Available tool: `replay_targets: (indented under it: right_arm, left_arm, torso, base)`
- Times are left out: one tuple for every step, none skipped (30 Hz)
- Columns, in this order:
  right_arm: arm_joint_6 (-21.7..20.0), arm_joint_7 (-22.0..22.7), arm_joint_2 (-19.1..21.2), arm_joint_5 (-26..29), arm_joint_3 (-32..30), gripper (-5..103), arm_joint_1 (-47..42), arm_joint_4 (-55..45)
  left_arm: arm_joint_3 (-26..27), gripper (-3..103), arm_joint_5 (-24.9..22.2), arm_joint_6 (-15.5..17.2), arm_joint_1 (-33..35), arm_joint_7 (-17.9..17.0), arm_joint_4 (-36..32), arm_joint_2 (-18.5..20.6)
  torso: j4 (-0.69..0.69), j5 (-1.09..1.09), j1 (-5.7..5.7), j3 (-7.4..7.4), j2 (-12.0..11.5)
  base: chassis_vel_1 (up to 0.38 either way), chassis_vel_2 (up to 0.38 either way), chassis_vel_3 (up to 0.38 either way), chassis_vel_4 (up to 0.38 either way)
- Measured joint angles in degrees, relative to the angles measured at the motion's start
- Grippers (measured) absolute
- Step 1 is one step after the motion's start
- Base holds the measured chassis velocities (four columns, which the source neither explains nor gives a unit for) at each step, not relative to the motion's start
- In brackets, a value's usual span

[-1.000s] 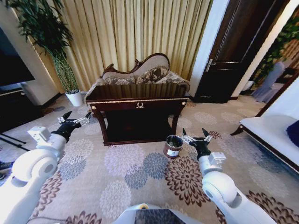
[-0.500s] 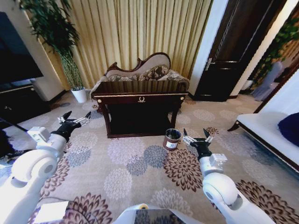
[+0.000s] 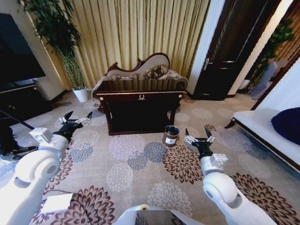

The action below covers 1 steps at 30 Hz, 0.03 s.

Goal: Move to the front of the table and place the trash on the table into the trash bin.

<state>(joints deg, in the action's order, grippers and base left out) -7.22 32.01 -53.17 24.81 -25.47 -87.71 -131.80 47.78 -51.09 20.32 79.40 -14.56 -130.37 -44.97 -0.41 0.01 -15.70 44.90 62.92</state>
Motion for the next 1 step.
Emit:
replay_targets:
  right_arm:
    - [0.1,-0.1,0.0,0.0,0.1,100,0.1,0.1]
  left_arm:
    - [-0.3,100,0.0,0.0,-0.1,-0.5,-0.1,-0.1]
  torso:
    - [0.0,-0.01,0.01,-0.01,0.0]
  base:
    - [0.0,0.0,0.0,0.0]
